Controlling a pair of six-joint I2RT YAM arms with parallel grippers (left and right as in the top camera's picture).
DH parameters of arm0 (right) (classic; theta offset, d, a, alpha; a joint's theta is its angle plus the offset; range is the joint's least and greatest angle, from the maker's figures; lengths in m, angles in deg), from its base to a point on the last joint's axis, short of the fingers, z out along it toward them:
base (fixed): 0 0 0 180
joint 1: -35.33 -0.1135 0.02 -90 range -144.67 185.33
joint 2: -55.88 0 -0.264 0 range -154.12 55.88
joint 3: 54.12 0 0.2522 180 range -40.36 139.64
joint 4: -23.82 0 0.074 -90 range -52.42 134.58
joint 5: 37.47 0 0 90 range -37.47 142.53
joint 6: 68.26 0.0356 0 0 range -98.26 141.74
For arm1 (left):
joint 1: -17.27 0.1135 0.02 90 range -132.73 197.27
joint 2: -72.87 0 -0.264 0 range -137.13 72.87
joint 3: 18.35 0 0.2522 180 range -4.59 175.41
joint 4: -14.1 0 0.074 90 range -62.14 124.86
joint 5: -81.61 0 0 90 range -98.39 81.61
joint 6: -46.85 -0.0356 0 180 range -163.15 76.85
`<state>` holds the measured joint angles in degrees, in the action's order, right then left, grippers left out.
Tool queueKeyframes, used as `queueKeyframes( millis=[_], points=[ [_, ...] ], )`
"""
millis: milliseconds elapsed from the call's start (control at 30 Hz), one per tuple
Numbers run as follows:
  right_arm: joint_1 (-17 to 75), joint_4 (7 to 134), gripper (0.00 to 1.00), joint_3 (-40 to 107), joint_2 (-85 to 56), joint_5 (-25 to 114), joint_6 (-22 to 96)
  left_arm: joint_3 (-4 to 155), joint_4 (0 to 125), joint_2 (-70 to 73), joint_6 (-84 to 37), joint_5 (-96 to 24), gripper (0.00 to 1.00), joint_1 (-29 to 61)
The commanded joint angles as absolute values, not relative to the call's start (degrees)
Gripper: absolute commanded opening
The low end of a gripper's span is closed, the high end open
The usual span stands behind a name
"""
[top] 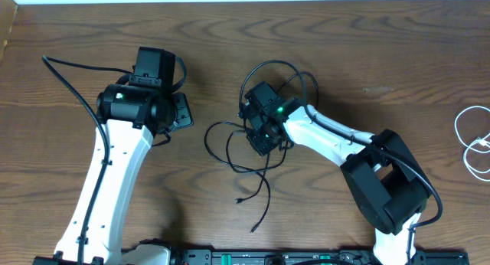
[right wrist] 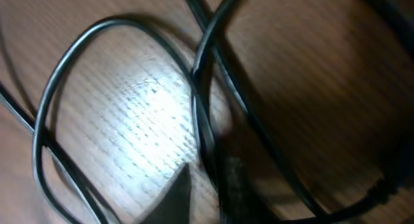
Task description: Untangle cables
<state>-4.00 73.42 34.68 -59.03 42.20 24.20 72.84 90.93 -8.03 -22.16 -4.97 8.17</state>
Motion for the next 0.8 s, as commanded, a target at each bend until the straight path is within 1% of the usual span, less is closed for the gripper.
queueKeyframes(
  millis=[0, 167, 267, 367, 500, 600, 767],
  points=[
    [-3.5, 73.61, 0.01, 35.1, -59.38, 43.41, 25.58, 72.49, 91.3, -8.49, -21.83, -3.92, 0.61, 8.37],
    [0.59, 78.55, 0.01, 39.6, -53.39, 43.25, 25.55, 72.49, 91.54, -8.49, -21.83, -3.9, 0.61, 8.37],
    [4.39, 82.68, 0.01, 45.83, -47.69, 43.19, 25.55, 72.49, 91.71, -8.47, -21.83, -3.92, 0.61, 8.37],
    [8.28, 84.11, 0.01, 50.25, -42.64, 43.23, 25.55, 72.49, 91.87, -8.47, -21.83, -4.07, 0.61, 8.37],
    [16.33, 82.88, 0.01, 53.92, -34.11, 44.52, 28.44, 72.49, 91.87, -8.47, -21.83, -4.29, 0.61, 8.37],
    [24.24, 78.71, 0.01, 54.03, -26.37, 44.39, 32.02, 72.49, 91.85, -8.47, -21.83, -4.29, 0.61, 8.37],
    [28.68, 74.9, 0.01, 54.03, -21.41, 44.52, 31.94, 72.49, 91.85, -8.47, -21.83, -4.29, 0.61, 8.37]
  ],
)
